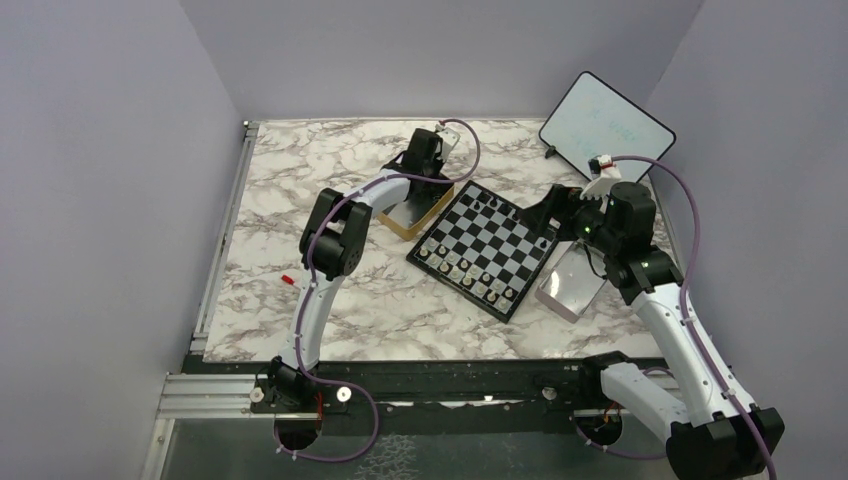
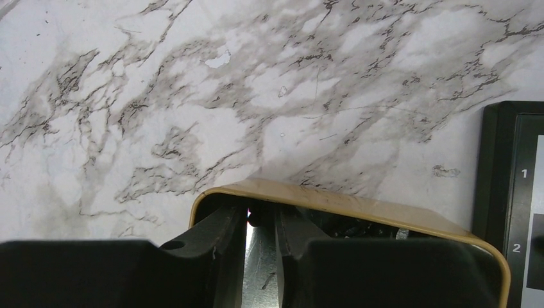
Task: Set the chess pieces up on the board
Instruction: Pick up the chess piece from the storage box.
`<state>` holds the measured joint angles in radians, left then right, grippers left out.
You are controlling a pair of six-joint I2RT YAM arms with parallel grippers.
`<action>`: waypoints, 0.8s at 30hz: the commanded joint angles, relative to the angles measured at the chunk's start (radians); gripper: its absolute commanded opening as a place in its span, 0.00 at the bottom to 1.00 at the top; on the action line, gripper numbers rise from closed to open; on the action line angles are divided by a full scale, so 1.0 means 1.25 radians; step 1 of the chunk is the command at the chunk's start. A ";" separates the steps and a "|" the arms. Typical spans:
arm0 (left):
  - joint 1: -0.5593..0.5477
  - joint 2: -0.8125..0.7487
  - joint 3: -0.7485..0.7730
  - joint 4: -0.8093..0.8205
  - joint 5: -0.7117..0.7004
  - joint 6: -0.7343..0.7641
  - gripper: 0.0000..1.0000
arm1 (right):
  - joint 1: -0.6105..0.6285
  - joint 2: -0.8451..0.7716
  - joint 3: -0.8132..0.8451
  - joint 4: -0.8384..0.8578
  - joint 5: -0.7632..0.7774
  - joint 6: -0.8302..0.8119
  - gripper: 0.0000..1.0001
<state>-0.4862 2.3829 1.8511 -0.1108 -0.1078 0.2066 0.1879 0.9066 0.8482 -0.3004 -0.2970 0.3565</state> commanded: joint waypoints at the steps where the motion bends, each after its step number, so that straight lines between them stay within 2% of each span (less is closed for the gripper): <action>1: 0.001 -0.003 0.014 -0.030 0.025 -0.001 0.19 | -0.004 -0.018 -0.011 0.007 -0.015 -0.013 0.95; 10: 0.001 -0.070 0.000 -0.086 0.066 -0.063 0.10 | -0.004 -0.056 -0.027 0.022 0.039 -0.002 0.95; 14: 0.001 -0.088 0.049 -0.168 0.085 -0.104 0.10 | -0.004 -0.048 -0.035 0.005 0.089 0.012 0.95; 24: 0.001 -0.237 -0.030 -0.262 0.203 -0.205 0.09 | -0.004 -0.094 -0.104 0.024 0.052 0.023 0.97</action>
<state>-0.4862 2.2280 1.8591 -0.3763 0.0460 0.0330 0.1879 0.8139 0.7612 -0.2996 -0.2253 0.3820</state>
